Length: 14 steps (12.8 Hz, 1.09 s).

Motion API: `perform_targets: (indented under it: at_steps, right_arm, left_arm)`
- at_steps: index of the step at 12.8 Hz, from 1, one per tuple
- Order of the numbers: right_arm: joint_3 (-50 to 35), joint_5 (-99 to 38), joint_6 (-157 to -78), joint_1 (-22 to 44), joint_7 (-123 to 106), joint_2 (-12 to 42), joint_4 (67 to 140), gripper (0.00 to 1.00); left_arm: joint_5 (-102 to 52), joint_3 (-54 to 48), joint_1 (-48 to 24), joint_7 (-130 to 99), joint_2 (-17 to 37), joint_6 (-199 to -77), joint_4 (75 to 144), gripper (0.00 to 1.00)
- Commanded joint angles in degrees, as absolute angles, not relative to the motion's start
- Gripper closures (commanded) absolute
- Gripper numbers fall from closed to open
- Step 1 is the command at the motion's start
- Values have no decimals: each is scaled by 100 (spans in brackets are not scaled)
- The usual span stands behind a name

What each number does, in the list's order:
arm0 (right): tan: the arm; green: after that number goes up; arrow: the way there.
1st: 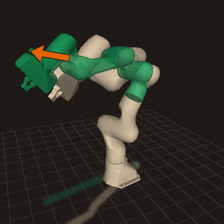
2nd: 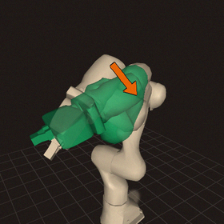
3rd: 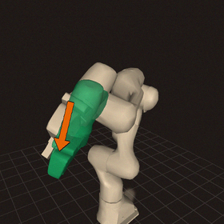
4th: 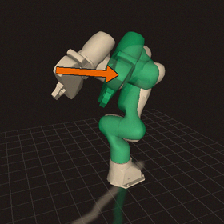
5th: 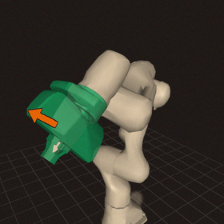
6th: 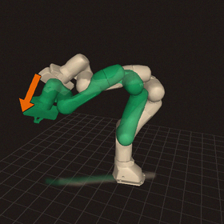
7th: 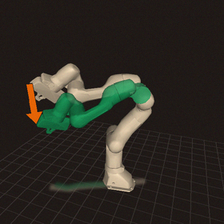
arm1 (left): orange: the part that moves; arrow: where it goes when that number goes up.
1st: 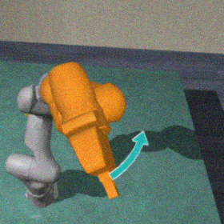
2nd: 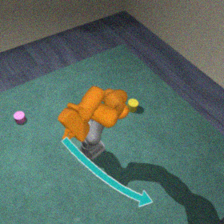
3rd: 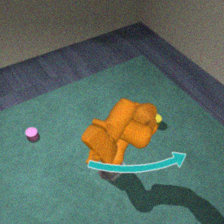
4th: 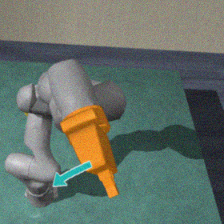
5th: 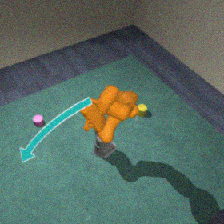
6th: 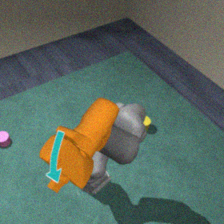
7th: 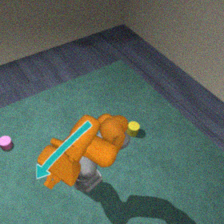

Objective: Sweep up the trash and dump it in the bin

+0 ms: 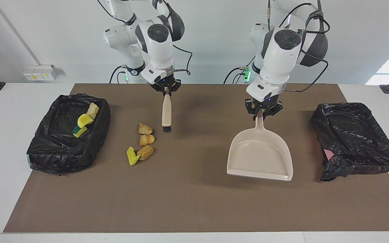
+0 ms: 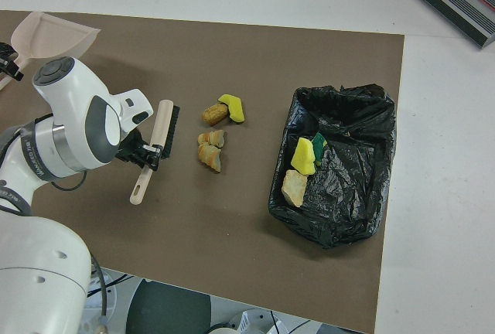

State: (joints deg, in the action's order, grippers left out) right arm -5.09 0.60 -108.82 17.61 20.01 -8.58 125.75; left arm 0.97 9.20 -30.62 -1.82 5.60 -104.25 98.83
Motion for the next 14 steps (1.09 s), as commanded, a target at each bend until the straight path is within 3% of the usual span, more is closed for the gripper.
perform_targets:
  at_steps: [1,5,7,11,14]
  right_arm:
    - [-580,762,-10863,952,927,-511,12280,100]
    - [-580,1728,-11231,98,-480,182,11909,100]
    - [-580,2222,-11294,53,-615,518,11883,100]
    - [-598,2092,-11416,193,-493,589,12198,100]
    - [-598,1058,-11557,473,-343,580,12410,100]
  left_arm:
    - [193,914,-2997,892,440,-10135,9975,100]
    - [185,905,-2874,2871,221,-10142,10317,100]
    - [193,905,-2900,3329,1,-10256,10747,100]
    - [211,870,-3163,3875,-44,-10519,11011,100]
    - [508,870,-3742,3885,43,-11370,11696,100]
